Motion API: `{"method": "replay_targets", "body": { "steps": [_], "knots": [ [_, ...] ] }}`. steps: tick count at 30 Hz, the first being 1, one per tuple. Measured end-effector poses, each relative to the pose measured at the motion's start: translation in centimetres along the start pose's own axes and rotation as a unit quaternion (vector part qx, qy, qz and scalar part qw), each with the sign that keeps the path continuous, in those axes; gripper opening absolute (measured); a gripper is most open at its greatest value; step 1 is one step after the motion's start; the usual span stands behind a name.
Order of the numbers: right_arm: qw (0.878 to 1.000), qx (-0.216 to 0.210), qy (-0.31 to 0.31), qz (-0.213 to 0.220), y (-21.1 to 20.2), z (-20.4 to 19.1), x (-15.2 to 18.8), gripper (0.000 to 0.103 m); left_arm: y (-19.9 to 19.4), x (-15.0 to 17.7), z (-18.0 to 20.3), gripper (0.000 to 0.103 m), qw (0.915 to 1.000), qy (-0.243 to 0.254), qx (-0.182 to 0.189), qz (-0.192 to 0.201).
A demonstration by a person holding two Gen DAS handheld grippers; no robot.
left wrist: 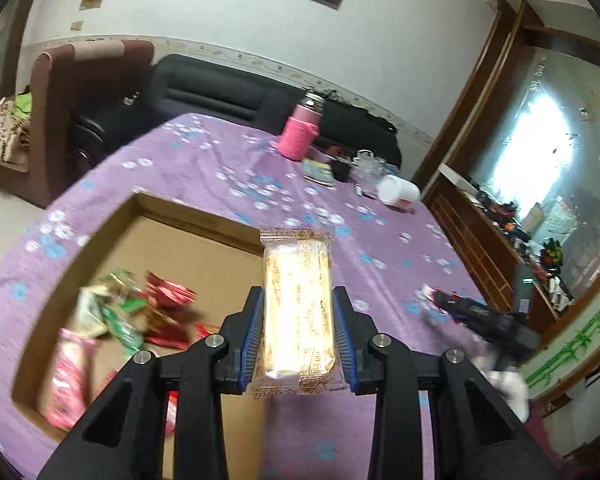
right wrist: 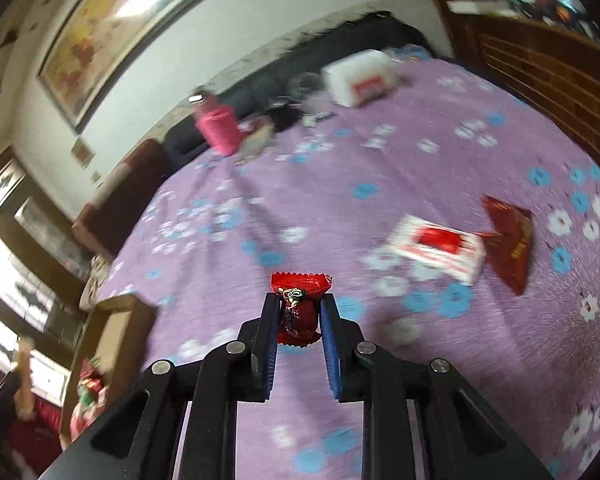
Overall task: Organize snacks
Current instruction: 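Carry the biscuit pack and red candy over the cardboard tray with both grippers, then open both grippers to drop the biscuit pack and red candy into the tray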
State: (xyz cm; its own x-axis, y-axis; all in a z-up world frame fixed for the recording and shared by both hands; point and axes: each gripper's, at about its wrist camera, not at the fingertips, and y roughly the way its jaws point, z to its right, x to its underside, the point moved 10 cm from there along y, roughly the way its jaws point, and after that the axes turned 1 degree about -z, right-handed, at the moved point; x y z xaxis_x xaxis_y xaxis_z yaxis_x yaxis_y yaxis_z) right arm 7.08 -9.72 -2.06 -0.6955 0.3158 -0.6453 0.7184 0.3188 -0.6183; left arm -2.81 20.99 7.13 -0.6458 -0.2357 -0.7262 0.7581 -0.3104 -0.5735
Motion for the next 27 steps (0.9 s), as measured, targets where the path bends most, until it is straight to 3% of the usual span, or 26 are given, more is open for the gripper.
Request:
{"method": "replay_targets", "body": {
  "steps": [7, 14, 19, 27],
  "knots": [
    [0.993, -0.089, -0.078, -0.026, -0.5, -11.6, 0.3, 0.022, 0.7, -1.7, -4.5, 0.033, 0.9996, -0.009, -0.026, -0.004],
    [0.970, -0.173, -0.123, -0.116, 3.3, -22.3, 3.8, 0.023, 4.0, -3.2, -8.6, 0.033, 0.9978, -0.037, -0.040, -0.038],
    [0.958, -0.158, -0.172, -0.163, 7.8, -26.8, 7.0, 0.023, 7.9, -3.4, -11.1, 0.033, 0.9943, -0.060, -0.051, -0.071],
    [0.951, -0.118, -0.204, -0.202, 14.0, -28.2, 10.0, 0.023, 10.8, -3.5, -14.6, 0.033, 0.9888, -0.088, -0.078, -0.092]
  ]
}}
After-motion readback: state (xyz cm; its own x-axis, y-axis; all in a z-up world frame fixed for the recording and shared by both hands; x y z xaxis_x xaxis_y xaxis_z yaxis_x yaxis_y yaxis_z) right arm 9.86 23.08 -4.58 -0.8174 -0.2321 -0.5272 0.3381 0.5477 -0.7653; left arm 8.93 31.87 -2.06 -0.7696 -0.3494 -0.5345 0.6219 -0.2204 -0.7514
